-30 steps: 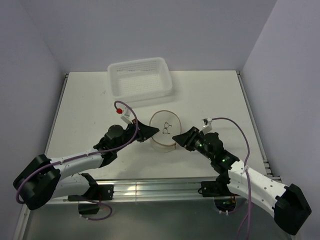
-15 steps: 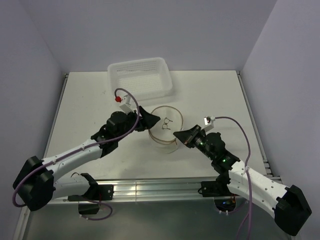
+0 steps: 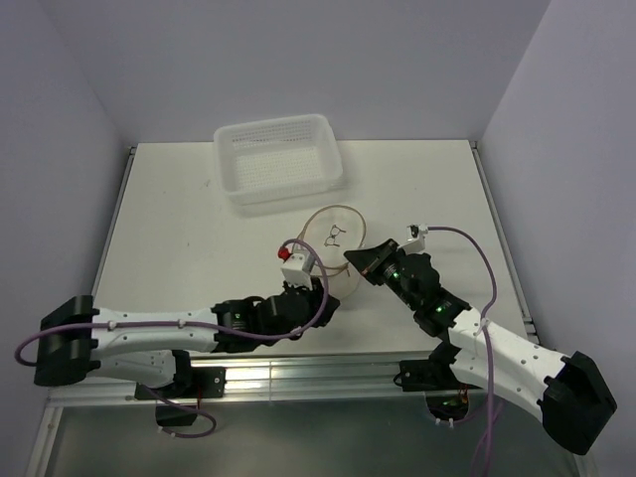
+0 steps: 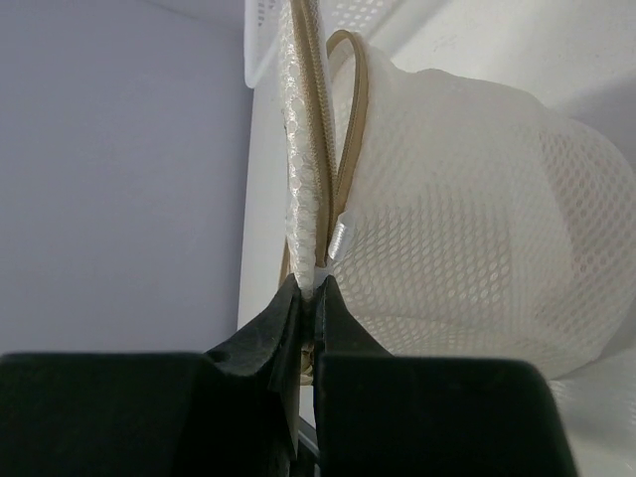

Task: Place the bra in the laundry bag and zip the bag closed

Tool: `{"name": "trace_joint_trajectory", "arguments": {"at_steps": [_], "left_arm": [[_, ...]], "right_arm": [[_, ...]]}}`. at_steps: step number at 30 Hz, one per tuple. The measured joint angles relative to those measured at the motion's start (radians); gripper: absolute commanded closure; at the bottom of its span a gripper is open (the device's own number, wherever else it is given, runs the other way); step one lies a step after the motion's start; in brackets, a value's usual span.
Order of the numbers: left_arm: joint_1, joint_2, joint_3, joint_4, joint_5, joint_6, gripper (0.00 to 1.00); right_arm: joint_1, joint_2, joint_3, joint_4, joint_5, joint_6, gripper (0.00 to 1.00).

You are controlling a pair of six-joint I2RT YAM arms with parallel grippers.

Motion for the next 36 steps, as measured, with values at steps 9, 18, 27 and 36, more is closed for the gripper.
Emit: {"name": "trace_joint_trajectory", "arguments": {"at_steps": [9, 18, 27, 36], "left_arm": [[-0.005, 0.177, 0.054, 0.084, -0.091, 0.003, 0.61], [0.034, 0.281, 0.098, 0.172, -0.096, 0.02, 0.6], [0.047, 0.337, 0.131, 0.196, -0.109, 0.045, 0.61], [0.047, 0.355, 0.143, 0.215, -0.159, 0.062, 0.81]], "right_arm": [[0.006, -0.016, 0.0, -0.005, 0.01, 0.01, 1.0], [0.006, -0.026, 0.0, -0.007, 0.004, 0.01, 1.0], [0.006, -0.027, 0.0, 0.001, -0.017, 0.011, 1.0], [0.006, -0.043, -0.002, 0.0, -0.017, 0.01, 1.0]]}}
